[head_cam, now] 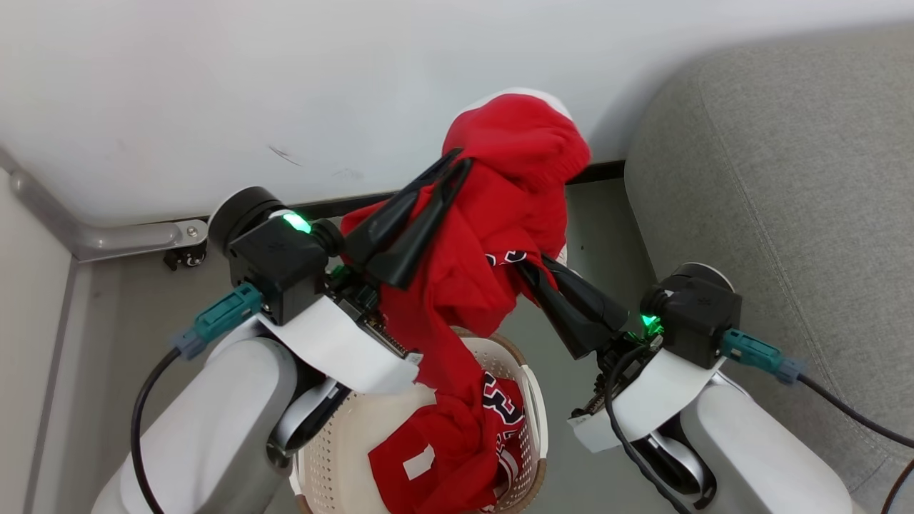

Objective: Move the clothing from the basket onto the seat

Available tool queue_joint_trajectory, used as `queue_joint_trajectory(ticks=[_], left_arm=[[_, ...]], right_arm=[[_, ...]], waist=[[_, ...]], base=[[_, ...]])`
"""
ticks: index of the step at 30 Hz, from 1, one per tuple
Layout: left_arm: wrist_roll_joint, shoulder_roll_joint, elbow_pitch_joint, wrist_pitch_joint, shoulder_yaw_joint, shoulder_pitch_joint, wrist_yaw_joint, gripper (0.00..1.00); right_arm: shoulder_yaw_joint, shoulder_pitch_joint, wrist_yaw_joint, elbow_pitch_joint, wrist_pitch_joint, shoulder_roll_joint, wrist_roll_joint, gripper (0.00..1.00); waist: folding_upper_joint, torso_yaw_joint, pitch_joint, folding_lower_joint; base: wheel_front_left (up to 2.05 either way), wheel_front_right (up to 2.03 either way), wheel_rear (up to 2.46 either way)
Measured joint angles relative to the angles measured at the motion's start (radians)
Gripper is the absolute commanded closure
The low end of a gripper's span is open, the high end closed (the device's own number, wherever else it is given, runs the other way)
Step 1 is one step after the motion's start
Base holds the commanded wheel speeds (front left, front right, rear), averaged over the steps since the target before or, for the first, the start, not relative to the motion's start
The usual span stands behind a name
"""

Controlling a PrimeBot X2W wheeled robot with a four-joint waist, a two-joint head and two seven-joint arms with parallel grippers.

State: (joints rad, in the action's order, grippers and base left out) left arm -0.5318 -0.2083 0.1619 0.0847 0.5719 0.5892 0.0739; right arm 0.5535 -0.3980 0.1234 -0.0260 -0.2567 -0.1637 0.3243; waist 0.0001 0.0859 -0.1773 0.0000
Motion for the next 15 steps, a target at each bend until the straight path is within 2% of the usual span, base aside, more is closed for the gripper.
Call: queue_joint_trajectory(ticks=[1, 7, 15], left_arm=[[0.002, -0.004, -0.009, -0.001, -0.002, -0.001, -0.004, 0.0], [0.004, -0.017, -0.043, -0.011, -0.008, -0.007, -0.01, 0.0], [0.004, -0.035, -0.057, -0.01, -0.016, -0.031, -0.014, 0.0]], right_arm=[[-0.002, 0.0, 0.0, -0.002, 0.0, 0.0, 0.0, 1.0], [-0.031, 0.0, 0.0, -0.026, 0.0, 0.001, -0.005, 1.0], [-0.125, 0.001, 0.0, -0.06, 0.0, 0.005, -0.008, 1.0]], waist=[[0.0, 0.001, -0.002, 0.0], [0.0, 0.007, -0.011, 0.0], [0.0, 0.023, -0.024, 0.0]], base=[[0.0, 0.0, 0.0], [0.0, 0.0, 0.0], [0.0, 0.0, 0.0]])
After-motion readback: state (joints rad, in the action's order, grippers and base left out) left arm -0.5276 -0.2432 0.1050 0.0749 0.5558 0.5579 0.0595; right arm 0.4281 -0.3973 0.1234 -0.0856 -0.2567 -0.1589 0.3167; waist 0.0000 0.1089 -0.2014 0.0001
